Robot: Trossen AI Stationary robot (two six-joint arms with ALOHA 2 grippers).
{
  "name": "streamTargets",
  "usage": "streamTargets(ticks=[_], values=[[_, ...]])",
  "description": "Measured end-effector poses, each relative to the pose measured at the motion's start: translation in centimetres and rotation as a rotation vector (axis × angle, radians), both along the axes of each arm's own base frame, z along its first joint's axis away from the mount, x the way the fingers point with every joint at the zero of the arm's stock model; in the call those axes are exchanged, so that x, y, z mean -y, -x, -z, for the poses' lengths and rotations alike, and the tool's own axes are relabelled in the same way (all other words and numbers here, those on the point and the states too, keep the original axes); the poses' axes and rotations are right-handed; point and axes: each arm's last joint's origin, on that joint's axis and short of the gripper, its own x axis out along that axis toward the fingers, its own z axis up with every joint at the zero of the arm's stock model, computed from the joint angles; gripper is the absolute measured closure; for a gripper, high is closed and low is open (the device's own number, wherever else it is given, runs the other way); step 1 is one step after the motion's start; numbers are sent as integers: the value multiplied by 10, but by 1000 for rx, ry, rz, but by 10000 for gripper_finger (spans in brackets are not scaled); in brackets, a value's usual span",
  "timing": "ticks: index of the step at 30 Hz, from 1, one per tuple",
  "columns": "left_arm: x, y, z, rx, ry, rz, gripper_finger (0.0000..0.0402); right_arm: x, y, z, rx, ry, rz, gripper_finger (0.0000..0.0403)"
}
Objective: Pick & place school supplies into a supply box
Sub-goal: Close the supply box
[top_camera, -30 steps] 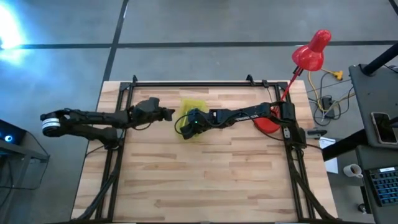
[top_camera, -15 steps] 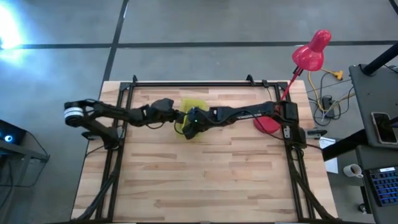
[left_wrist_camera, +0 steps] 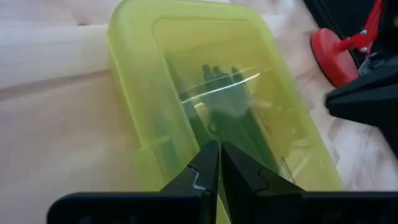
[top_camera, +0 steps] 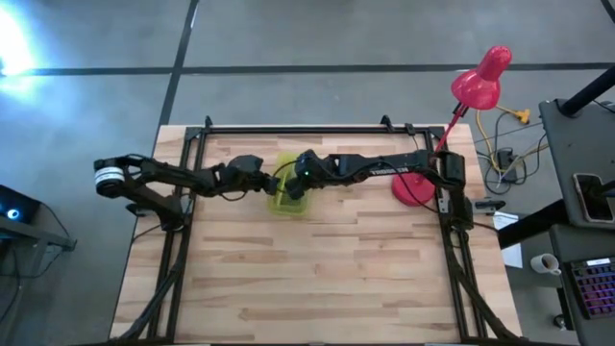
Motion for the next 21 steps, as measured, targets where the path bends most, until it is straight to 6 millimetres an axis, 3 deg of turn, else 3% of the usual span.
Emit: streamTargets(ticks=[3,9,15,21], values=[[2,4,-9,55,-12,-1,396,9,-2,8,9,-40,-11,390],[3,16,-46,157,-171,-10,396,15,-5,25,-4,-96,-39,390],[7,40,-44,22,-199,-55,396,14,-7,38,-27,-122,-52,390],[11,48,-32,21,-145,-69,396,14,-7,29,-14,-110,-60,390]])
